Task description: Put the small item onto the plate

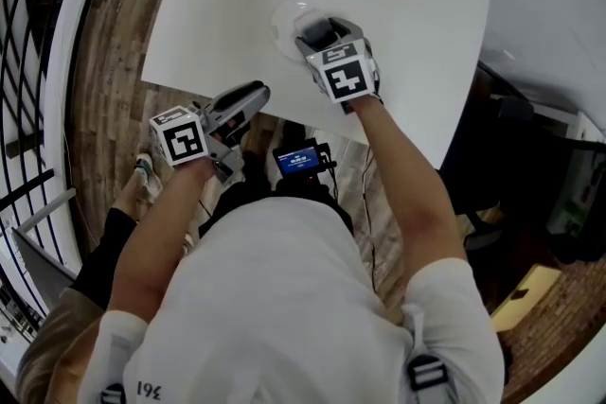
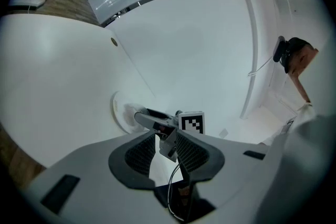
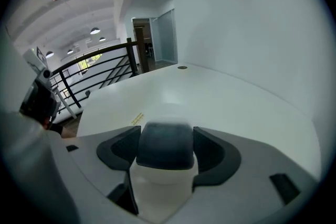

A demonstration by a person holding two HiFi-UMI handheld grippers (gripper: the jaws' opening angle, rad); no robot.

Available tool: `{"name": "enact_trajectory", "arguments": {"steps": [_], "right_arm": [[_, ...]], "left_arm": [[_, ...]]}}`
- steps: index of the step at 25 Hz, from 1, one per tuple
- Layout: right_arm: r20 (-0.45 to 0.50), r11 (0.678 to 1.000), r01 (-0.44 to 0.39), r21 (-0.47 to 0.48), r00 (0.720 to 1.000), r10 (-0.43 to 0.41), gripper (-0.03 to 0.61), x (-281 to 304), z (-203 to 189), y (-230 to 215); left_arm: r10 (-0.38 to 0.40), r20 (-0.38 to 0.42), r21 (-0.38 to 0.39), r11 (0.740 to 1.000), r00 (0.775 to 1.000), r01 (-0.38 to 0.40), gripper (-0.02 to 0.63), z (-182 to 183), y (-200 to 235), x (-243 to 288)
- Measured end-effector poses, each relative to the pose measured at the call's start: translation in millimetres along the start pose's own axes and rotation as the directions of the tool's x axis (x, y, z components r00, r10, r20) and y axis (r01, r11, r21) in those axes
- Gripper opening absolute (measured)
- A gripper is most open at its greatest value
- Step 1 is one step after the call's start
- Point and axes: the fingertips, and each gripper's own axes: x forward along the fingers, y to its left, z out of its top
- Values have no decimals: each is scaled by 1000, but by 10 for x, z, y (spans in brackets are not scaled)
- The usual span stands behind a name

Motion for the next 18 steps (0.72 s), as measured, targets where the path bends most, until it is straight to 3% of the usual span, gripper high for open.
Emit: {"name": "enact_trajectory", "arguments": {"steps": [6,18], "right_arm": [[-27,989,34,-142,999,-38,314,275,84,38],[-18,994,67,-81,997,-69,314,411,49,-48]], "left_arm": [[8,-12,2,1000,1000,-8,104,-13,19,-3],[33,12,-18,999,999,-33,104,-79,31,-140]]}}
